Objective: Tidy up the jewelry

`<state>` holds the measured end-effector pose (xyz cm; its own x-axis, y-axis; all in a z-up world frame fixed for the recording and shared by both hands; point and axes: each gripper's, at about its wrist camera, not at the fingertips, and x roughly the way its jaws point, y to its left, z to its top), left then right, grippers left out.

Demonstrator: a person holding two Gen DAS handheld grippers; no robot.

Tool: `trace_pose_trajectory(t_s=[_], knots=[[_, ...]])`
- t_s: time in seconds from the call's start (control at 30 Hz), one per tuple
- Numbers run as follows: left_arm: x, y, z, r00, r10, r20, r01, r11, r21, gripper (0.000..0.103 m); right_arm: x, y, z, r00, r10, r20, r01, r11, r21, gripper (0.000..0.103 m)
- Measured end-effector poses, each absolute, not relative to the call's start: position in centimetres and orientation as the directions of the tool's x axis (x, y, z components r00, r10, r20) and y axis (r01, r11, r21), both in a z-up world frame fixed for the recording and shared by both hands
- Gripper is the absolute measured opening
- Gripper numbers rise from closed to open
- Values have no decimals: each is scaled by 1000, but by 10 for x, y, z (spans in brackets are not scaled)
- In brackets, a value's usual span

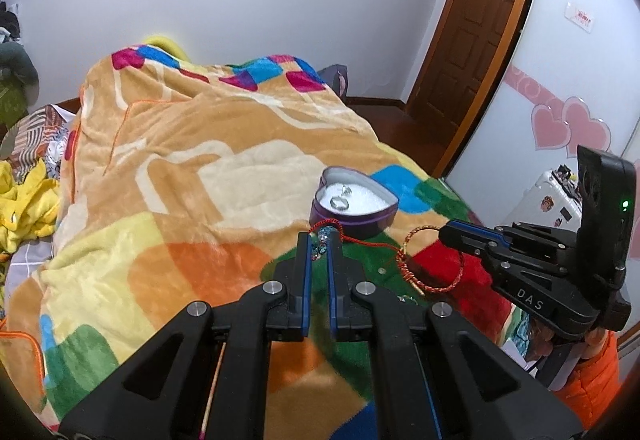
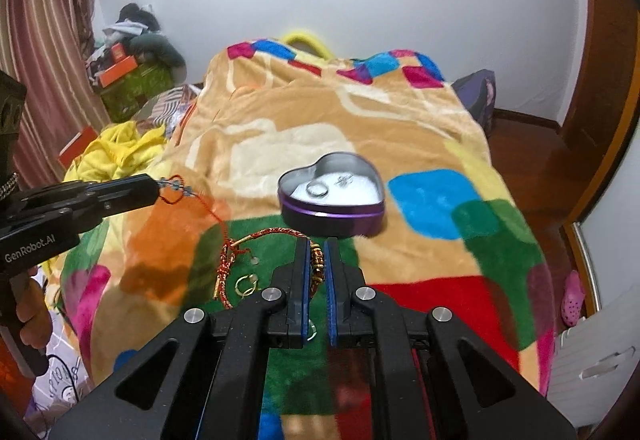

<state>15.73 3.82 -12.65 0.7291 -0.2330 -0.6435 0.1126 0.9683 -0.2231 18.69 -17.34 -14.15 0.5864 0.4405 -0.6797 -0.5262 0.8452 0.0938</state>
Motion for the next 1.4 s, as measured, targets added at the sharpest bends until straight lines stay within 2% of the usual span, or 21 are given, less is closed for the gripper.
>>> trace_pose_trajectory(t_s=[0.37, 0.93, 1.4], knots=[[162, 43, -101, 775, -232, -588, 121, 968, -222, 5, 195, -184, -150, 609, 386, -693, -475, 877, 70, 6], [194, 26, -99, 775, -254, -579, 154, 964, -218, 5, 219, -191, -124, 662, 414, -624, -440, 889, 124, 6], [230, 11, -104, 765, -288, -577, 180, 955, -238, 5, 252, -192, -128, 672, 411, -616, -417, 897, 144, 6]])
